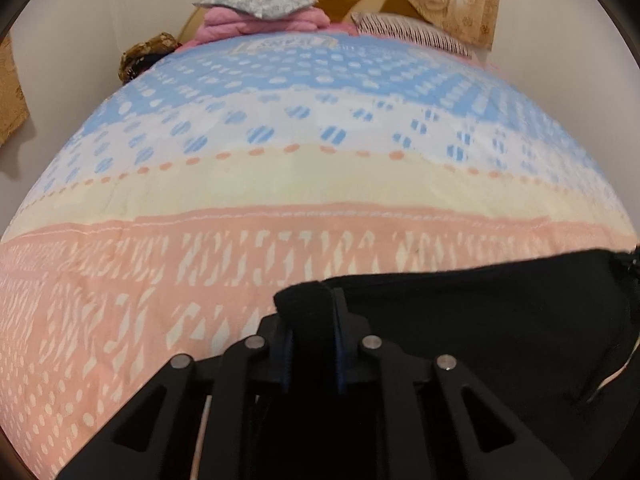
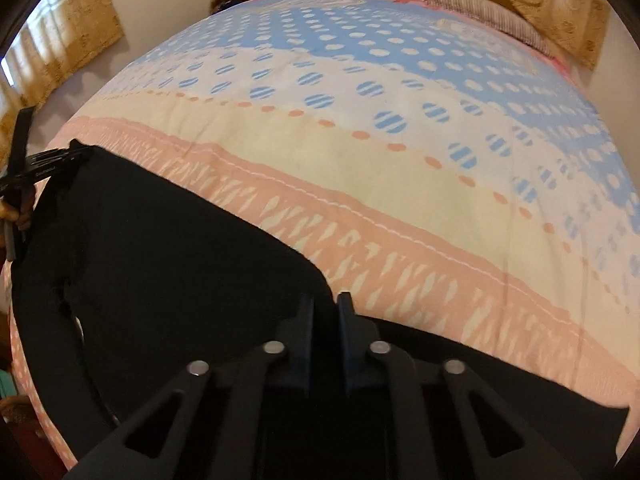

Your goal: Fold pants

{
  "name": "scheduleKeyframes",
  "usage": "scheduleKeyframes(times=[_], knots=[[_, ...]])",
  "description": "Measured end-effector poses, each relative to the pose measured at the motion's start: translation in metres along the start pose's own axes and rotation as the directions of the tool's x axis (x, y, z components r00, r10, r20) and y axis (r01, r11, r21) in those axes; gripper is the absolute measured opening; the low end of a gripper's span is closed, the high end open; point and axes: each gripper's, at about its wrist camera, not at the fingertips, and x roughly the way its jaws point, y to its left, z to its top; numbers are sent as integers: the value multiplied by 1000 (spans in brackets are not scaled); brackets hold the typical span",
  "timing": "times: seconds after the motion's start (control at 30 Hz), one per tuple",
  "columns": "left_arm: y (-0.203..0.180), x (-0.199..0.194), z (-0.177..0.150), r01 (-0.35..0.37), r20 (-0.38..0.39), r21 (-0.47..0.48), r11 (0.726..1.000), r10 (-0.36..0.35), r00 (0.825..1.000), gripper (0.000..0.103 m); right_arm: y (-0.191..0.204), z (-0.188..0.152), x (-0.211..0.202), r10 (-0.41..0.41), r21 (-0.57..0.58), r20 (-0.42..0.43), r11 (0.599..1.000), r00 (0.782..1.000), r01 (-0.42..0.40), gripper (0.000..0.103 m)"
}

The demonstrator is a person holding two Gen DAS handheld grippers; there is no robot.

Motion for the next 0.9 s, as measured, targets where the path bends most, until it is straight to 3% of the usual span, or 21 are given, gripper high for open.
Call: scheduleKeyframes(times=[0.13, 0.23, 0.33, 0.6, 0.7, 0.8, 0.9], knots=[[2, -36, 1, 14, 89, -9, 1000, -13, 996, 17, 14, -11, -45, -32, 46, 112, 999, 993, 27, 7], [0, -76, -6, 23, 179, 7, 1000, -23, 983, 17, 18, -27, -86, -16, 107, 220, 994, 975, -8, 7], [1, -106, -19, 32, 244, 8, 999, -33, 969, 17, 38, -51, -123, -24, 98, 302, 995, 953, -6, 7], [8, -156, -94, 47, 392, 23, 999, -52, 919, 24, 97, -142, -164, -46, 56, 385, 998, 922, 26, 7], [9, -156, -127, 39, 376, 26, 999, -46, 926, 28, 117, -181, -151, -84, 41, 361, 996, 929, 74, 7], [10, -147, -158, -15, 326, 42, 999, 0, 945, 40, 127, -210, -133, -103, 58, 321, 994, 941, 89, 7], [13, -135, -178, -112, 275, 68, 991, 89, 957, 69, 129, -228, -108, -108, 68, 269, 993, 957, 93, 7]])
